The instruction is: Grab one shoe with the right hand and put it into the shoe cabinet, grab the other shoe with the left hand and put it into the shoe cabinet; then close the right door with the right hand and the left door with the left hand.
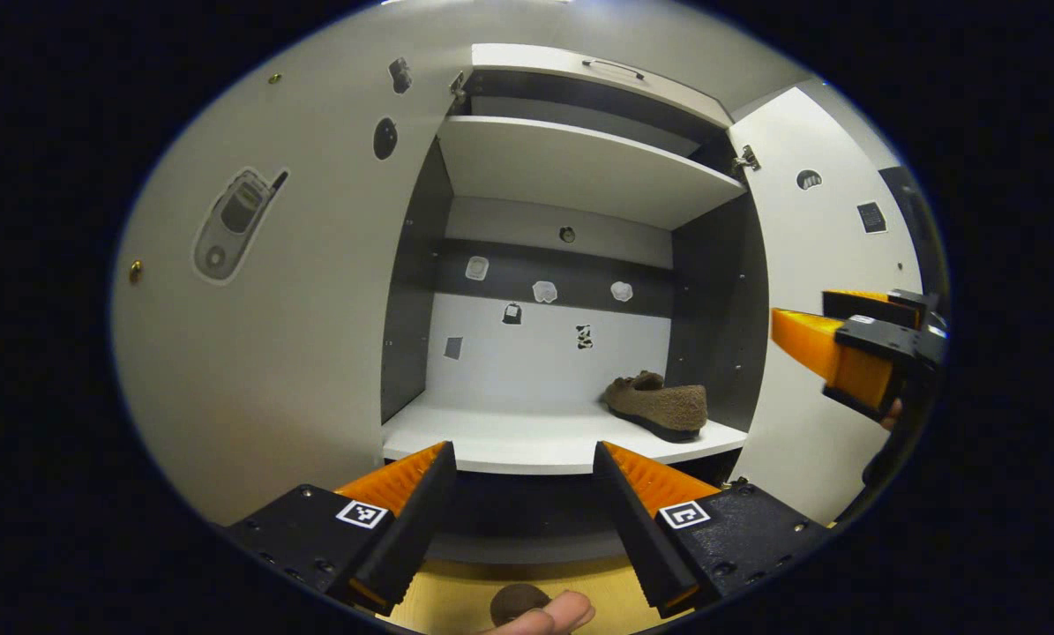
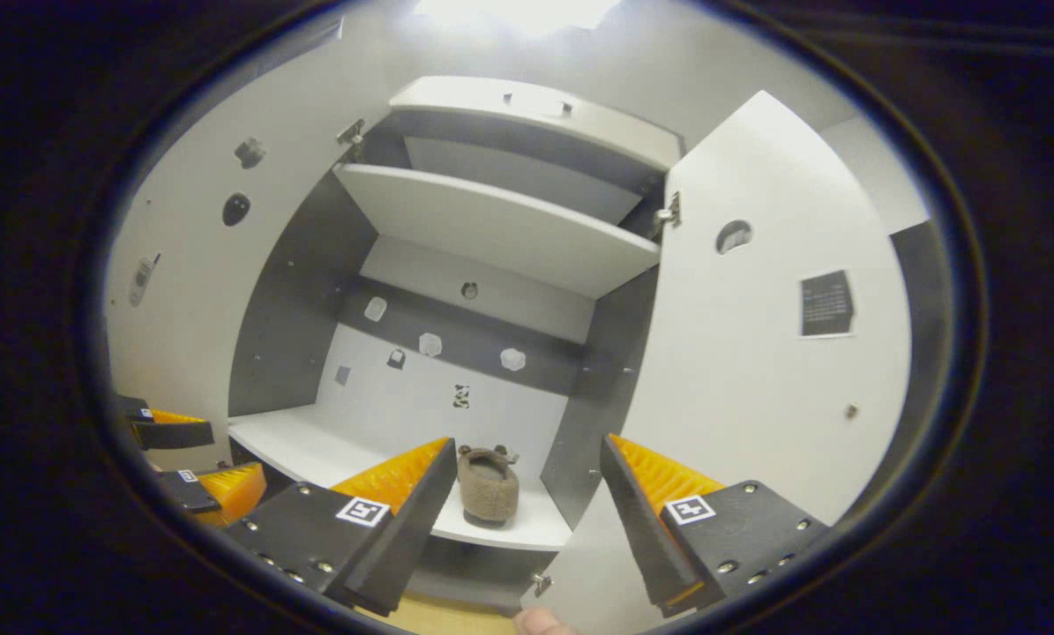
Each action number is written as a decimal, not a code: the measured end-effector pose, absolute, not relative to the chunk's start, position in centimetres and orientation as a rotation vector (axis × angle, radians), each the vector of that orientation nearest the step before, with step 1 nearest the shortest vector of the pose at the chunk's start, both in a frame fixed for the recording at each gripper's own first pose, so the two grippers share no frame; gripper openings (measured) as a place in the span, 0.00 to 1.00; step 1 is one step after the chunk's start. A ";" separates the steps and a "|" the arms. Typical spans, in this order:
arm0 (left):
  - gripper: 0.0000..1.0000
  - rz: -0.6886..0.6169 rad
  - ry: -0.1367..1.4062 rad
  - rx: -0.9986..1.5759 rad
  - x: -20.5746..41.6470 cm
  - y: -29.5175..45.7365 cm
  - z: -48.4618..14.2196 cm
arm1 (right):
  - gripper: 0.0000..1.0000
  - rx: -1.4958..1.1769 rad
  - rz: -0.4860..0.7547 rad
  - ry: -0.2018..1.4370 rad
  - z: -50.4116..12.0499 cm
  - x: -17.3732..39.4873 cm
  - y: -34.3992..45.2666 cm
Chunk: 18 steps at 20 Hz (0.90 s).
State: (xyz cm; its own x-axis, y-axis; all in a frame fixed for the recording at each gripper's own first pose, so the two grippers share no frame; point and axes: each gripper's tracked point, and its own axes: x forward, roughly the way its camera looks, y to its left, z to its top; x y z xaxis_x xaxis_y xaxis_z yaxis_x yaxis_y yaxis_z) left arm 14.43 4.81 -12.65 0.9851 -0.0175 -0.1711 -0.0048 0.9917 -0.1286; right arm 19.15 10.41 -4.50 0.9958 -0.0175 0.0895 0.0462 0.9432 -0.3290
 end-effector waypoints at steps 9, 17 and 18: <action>0.97 0.066 0.345 -0.068 11.5 5.9 -24.0 | 0.98 -0.142 0.075 -0.028 -12.1 14.2 10.0; 0.98 -0.001 0.632 -0.094 6.2 4.8 -37.4 | 0.98 -0.087 0.092 0.032 -16.8 12.4 8.7; 0.98 -0.025 0.673 -0.099 5.5 4.3 -38.8 | 0.98 -0.074 0.087 0.039 -17.5 12.0 8.4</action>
State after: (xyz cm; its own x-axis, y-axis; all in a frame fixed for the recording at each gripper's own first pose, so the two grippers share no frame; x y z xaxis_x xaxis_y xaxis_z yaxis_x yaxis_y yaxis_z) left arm 5.51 4.27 -38.77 0.7821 -0.0553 -0.6207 -0.0091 0.9949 -0.1001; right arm 11.98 8.38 -17.55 0.9954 0.0854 -0.0424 -0.0884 0.9934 -0.0725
